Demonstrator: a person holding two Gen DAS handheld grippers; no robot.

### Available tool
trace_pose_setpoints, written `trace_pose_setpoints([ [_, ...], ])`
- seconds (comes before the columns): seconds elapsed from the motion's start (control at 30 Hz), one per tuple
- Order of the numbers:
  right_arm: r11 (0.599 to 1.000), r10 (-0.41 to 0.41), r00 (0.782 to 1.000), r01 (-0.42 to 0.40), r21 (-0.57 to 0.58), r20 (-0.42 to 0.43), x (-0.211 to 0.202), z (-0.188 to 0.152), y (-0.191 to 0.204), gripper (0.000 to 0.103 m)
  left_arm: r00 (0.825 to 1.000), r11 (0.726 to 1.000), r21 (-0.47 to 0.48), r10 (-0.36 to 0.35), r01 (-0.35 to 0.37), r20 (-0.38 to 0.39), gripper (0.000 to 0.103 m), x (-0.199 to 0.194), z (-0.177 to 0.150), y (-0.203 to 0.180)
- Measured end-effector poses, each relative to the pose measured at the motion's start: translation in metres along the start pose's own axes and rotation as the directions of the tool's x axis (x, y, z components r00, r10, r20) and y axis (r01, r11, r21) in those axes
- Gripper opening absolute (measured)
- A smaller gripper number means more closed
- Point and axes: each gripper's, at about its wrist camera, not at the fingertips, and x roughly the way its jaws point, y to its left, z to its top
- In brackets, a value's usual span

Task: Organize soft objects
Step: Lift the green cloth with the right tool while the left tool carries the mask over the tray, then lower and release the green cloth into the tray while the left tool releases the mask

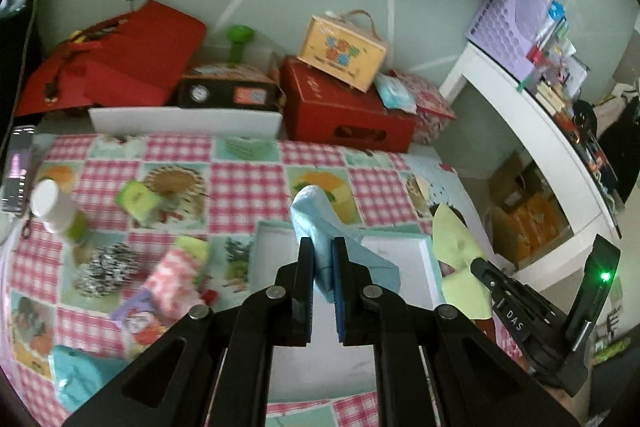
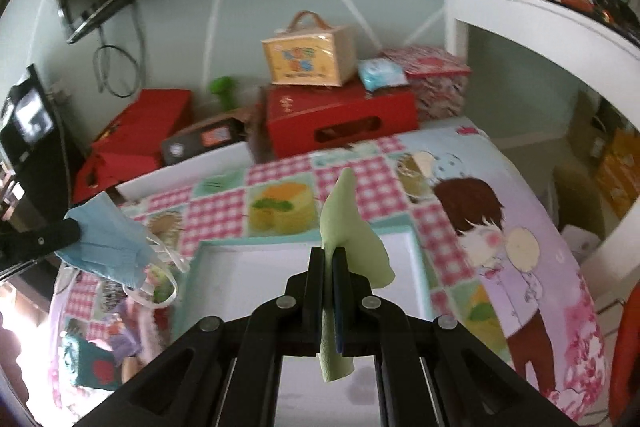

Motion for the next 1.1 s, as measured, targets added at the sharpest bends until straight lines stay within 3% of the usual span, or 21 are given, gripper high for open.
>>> trace_pose_setpoints([
  [0.23, 0.999, -0.040, 0.998, 0.041, 0.034, -0.037, 0.024, -0.012, -0.023, 0.004, 0.999, 1.000, 0.010, -0.029, 0.030, -0.030, 0.008, 0.044, -0.013, -0.008],
  [0.37, 0.997, -0.055, 0.996, 0.058, 0.054, -0.067, 0.041, -0.020, -0.024, 0.004, 0.998, 0.999, -0.029, -0.043, 0.042, -0.049, 0.008, 0.071, -0.023, -0.001],
  [0.6, 0.996, -0.085, 0.986, 0.090, 0.028, -0.143, 0.077, -0.037, -0.011, 0.004, 0.997, 0.999, -0.049, -0.013, 0.009, -0.074, 0.008, 0.107, -0.042, 0.012],
  [0.77, 0.998, -0.057, 0.980, 0.064, 0.030, -0.191, 0.095, -0.046, 0.001, 0.004, 0.994, 0.996, -0.083, 0.008, -0.017, -0.106, 0.009, 0.124, -0.053, 0.024],
  [1.1, 0.997, -0.043, 0.963, 0.058, 0.050, -0.266, 0.119, -0.057, 0.017, 0.007, 0.984, 0.996, -0.055, 0.056, -0.065, -0.167, 0.009, 0.140, -0.067, 0.033],
])
